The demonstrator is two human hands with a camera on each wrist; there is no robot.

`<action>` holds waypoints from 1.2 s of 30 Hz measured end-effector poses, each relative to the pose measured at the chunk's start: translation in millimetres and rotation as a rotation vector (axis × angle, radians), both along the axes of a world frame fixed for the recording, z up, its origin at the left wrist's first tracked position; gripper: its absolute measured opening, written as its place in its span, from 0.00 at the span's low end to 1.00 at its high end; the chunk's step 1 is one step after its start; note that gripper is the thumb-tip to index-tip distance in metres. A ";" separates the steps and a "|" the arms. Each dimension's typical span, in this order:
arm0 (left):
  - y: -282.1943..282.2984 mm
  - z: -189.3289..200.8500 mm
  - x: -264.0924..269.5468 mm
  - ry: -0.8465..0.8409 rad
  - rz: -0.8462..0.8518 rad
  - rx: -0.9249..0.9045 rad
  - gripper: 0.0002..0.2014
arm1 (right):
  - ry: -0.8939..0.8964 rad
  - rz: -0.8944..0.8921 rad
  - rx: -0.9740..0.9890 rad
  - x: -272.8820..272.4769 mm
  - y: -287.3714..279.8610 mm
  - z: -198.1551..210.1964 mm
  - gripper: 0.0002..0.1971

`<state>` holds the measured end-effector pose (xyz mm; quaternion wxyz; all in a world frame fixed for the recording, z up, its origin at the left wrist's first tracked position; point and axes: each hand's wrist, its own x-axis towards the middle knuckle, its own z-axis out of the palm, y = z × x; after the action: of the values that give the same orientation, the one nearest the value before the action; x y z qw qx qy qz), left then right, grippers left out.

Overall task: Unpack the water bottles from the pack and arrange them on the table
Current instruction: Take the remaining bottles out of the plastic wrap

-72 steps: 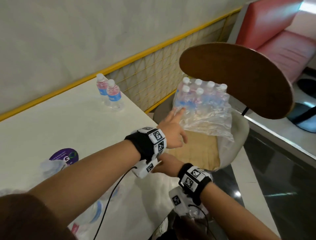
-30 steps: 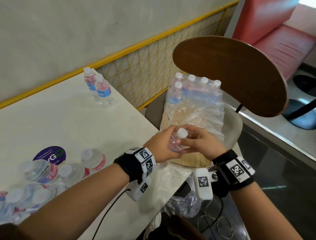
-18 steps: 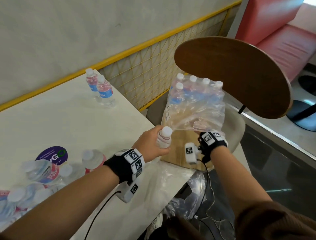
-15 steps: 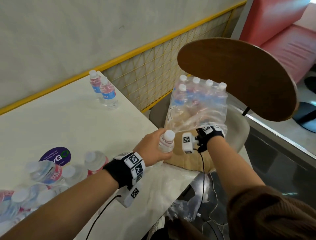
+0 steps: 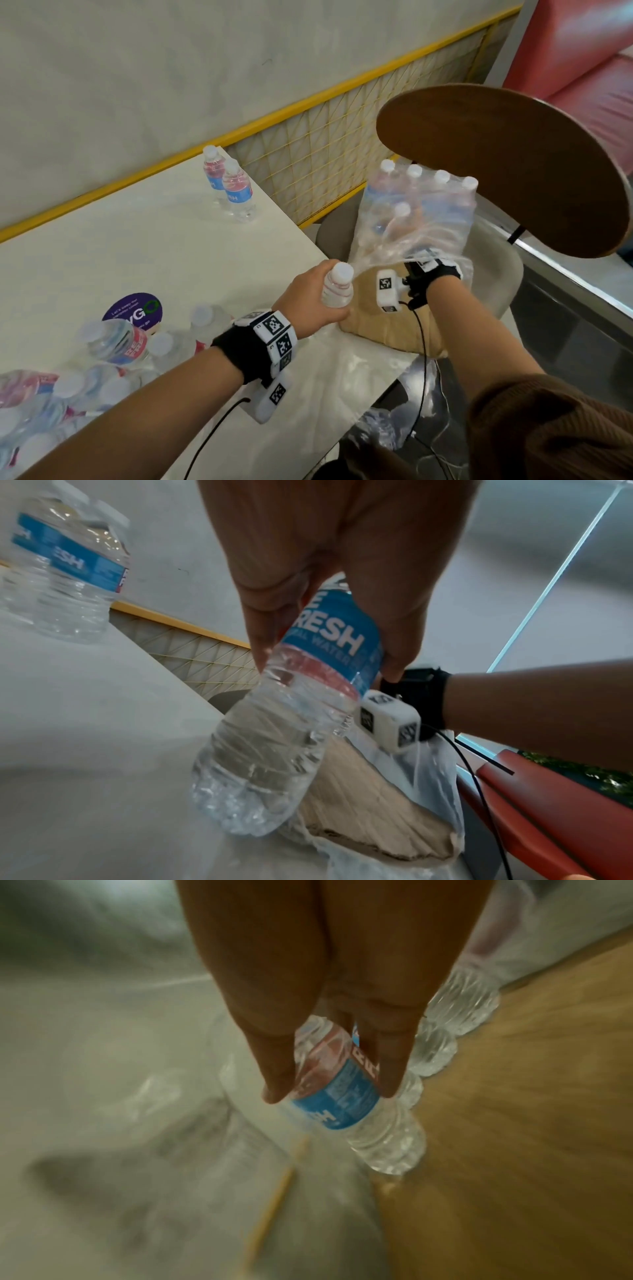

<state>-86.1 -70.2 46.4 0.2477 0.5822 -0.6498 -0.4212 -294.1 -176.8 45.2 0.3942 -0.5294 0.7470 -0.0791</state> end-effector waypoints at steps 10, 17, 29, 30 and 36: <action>33.4 16.1 24.9 -0.292 -0.183 0.051 0.28 | -0.092 0.323 -0.179 -2.8 66.9 -3.7 0.21; 83.3 36.7 53.0 -0.483 -0.281 0.043 0.28 | -0.286 0.880 0.099 39.2 138.5 39.6 0.22; 144.9 34.1 93.0 -0.740 -0.516 0.176 0.27 | -0.224 1.048 0.106 128.4 195.6 20.9 0.22; 148.5 33.7 96.3 -0.756 -0.531 0.178 0.27 | -0.227 1.037 0.100 132.7 198.7 19.0 0.22; 178.7 33.0 101.5 -0.819 -0.654 0.109 0.26 | -0.219 0.953 0.085 147.2 207.8 14.7 0.22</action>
<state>15.4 108.4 79.5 -0.2015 0.4782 -0.8182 -0.2477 -146.9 31.0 60.0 0.4841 -0.7844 0.3782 0.0855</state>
